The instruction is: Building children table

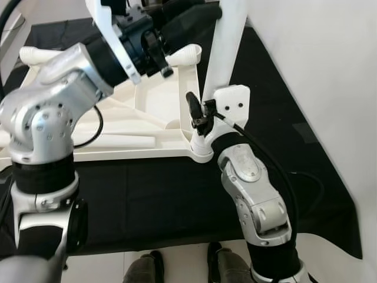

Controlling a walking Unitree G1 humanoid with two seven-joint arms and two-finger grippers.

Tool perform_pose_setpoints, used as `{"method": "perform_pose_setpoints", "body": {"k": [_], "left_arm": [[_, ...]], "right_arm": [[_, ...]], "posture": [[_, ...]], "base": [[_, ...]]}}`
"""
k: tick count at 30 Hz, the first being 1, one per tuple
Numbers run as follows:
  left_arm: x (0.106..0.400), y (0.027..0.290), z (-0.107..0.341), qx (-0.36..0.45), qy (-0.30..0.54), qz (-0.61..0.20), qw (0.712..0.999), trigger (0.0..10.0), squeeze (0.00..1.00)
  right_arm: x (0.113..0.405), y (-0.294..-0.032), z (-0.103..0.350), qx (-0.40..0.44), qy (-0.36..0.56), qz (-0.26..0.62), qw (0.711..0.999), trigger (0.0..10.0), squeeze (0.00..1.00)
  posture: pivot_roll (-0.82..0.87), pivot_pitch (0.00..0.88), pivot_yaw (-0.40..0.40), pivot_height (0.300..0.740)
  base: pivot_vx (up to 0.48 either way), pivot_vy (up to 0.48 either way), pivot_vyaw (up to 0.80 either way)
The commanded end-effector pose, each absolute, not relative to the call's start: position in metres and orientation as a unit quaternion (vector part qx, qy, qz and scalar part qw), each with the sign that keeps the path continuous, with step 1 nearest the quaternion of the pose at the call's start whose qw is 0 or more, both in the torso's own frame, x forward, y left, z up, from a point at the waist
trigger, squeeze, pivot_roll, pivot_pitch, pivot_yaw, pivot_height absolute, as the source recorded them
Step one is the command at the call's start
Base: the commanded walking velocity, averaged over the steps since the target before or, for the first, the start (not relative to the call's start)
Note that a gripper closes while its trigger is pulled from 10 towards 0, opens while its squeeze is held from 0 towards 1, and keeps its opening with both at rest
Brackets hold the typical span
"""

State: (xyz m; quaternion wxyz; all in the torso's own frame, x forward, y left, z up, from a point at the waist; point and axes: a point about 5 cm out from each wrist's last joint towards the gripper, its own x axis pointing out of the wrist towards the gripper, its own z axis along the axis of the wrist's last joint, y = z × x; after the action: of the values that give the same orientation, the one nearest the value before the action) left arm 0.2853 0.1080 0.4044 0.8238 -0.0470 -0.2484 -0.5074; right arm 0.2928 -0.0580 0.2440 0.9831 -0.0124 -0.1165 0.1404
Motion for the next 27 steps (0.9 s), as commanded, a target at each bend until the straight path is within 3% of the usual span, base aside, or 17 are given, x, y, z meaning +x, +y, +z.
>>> {"method": "perform_pose_setpoints", "body": {"k": [1,10,11,13,17,27], "left_arm": [[0.284,0.099,0.416,-0.029,-0.254,-0.532,0.807,10.0,1.00],[0.292,0.094,0.433,-0.013,-0.239,-0.562,0.792,10.0,1.00],[0.286,0.095,0.434,-0.018,-0.242,-0.599,0.763,10.0,1.00],[0.284,0.095,0.435,-0.019,-0.244,-0.611,0.753,10.0,1.00],[0.272,0.111,0.440,-0.033,-0.266,-0.640,0.720,10.0,1.00],[0.253,0.127,0.447,-0.040,-0.296,-0.632,0.715,10.0,1.00]], "right_arm": [[0.295,-0.039,0.211,-0.028,-0.036,0.187,0.981,10.0,0.00],[0.293,-0.031,0.214,-0.042,-0.046,0.214,0.975,10.0,0.00],[0.294,-0.030,0.215,-0.041,-0.047,0.217,0.974,10.0,0.00],[0.295,-0.030,0.216,-0.041,-0.048,0.217,0.974,10.0,0.00],[0.308,-0.042,0.229,-0.034,-0.067,0.202,0.976,10.0,0.00],[0.334,-0.083,0.280,-0.016,-0.148,0.160,0.976,10.0,0.00]], "posture": [[0.03,0.223,0.064,0.740],[0.03,0.225,0.066,0.740],[0.02,0.224,0.066,0.740],[0.02,0.224,0.066,0.740],[0.02,0.221,0.066,0.740],[0.02,0.206,0.047,0.740]], "base": [[0.000,0.000,0.00],[0.000,0.000,0.00],[0.000,0.000,0.00],[0.000,0.000,0.00],[0.000,0.000,0.00],[0.000,0.000,0.00]]}}
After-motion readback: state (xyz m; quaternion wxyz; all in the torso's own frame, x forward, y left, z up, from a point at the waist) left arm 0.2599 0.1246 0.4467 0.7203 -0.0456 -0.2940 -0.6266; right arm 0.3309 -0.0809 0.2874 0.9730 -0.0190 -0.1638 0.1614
